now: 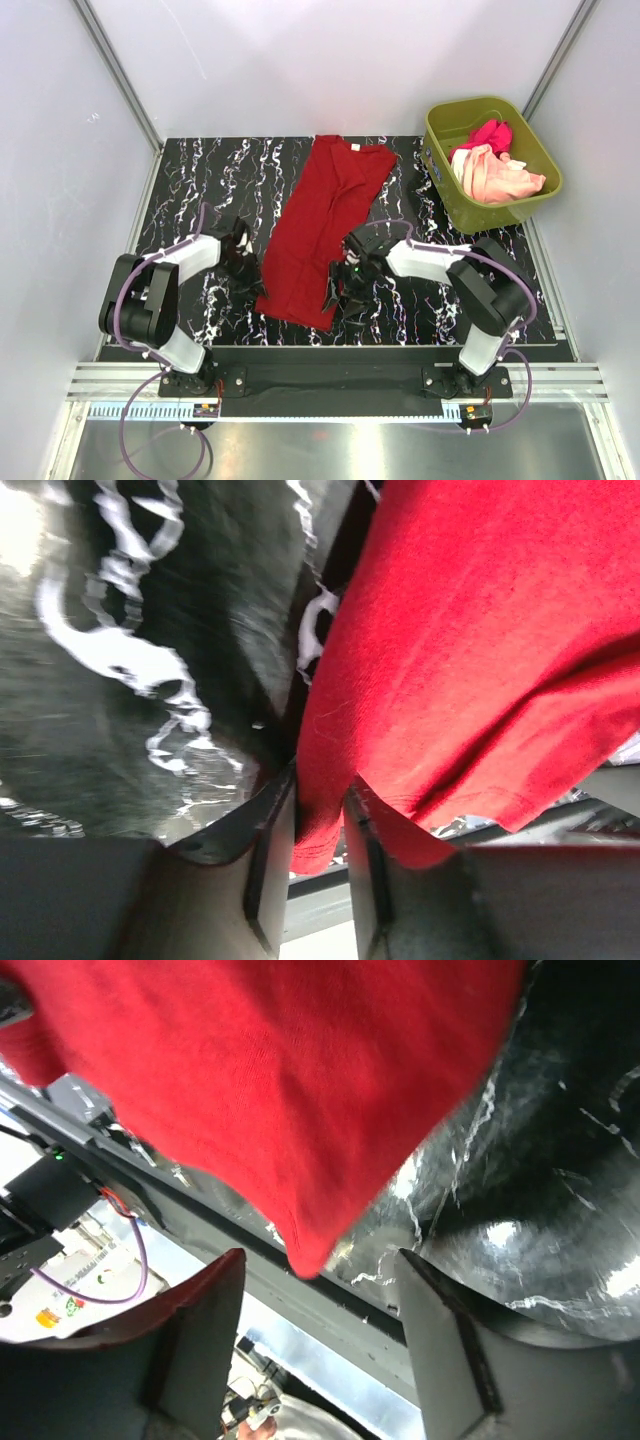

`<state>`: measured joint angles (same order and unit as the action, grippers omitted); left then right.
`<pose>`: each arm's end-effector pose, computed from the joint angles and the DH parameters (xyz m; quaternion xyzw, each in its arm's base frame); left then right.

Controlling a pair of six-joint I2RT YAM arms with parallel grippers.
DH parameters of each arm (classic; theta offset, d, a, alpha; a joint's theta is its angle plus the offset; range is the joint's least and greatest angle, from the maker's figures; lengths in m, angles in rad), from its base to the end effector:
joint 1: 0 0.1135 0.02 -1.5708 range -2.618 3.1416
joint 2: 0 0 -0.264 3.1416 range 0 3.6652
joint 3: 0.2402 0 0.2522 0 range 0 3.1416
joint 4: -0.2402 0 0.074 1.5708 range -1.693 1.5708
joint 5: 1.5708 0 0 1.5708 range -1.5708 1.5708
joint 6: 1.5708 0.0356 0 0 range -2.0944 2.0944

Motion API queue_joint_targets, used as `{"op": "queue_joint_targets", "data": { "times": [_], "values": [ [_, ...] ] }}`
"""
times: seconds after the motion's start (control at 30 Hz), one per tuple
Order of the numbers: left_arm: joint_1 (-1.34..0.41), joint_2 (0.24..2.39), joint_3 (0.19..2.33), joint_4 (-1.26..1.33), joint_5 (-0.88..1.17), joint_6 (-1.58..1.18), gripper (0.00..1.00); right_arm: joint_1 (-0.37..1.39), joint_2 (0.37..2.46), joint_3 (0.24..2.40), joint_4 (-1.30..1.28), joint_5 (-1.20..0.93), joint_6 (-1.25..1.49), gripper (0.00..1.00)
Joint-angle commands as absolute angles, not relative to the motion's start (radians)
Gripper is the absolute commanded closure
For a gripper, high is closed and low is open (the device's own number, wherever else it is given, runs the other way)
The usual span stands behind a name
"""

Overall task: Fold and stack the t-shirts
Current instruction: Fold the tshirt

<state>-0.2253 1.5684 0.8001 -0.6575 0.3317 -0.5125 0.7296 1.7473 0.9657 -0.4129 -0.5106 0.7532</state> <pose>0.2438 -0.0678 0.1439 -0.1289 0.9753 -0.1793 0.0073 0.2278 0.2270 0.1457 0.0360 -0.9510 -0.3052 0.0341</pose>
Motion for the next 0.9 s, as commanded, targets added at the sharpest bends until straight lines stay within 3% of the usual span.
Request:
{"op": "queue_joint_targets", "data": {
  "times": [0.0,0.2,0.3,0.33,0.43,0.5,0.6,0.73,0.77,0.87],
  "values": [
    [-0.252,1.58,0.741,-0.606,0.322,-0.554,0.71,0.741,1.772,0.953,-0.347,-0.529,0.79,0.33],
    [-0.27,1.555,0.709,-0.592,0.325,-0.577,0.78,0.742,1.782,0.922,-0.347,-0.506,0.793,0.37],
    [-0.301,1.543,0.693,-0.586,0.35,-0.597,0.82,0.741,1.753,0.884,-0.386,-0.468,0.795,0.57],
    [-0.314,1.539,0.692,-0.584,0.353,-0.603,0.82,0.742,1.718,0.876,-0.417,-0.445,0.787,0.72],
    [-0.391,1.531,0.692,-0.583,0.354,-0.63,0.82,0.742,1.616,0.818,-0.544,-0.321,0.767,0.93],
    [-0.442,1.52,0.683,-0.578,0.362,-0.66,0.82,0.742,1.557,0.751,-0.587,-0.27,0.77,0.98],
    [-0.471,1.479,0.644,-0.562,0.393,-0.695,0.78,0.741,1.467,0.689,-0.609,-0.245,0.778,1.0],
    [-0.482,1.413,0.623,-0.603,0.402,-0.693,0.63,0.741,1.427,0.649,-0.592,-0.262,0.784,0.95],
    [-0.485,1.399,0.618,-0.612,0.396,-0.69,0.56,0.742,1.427,0.647,-0.595,-0.27,0.784,0.9],
    [-0.483,1.359,0.611,-0.632,0.399,-0.681,0.48,0.742,1.404,0.635,-0.603,-0.273,0.796,0.61]
  ]
}}
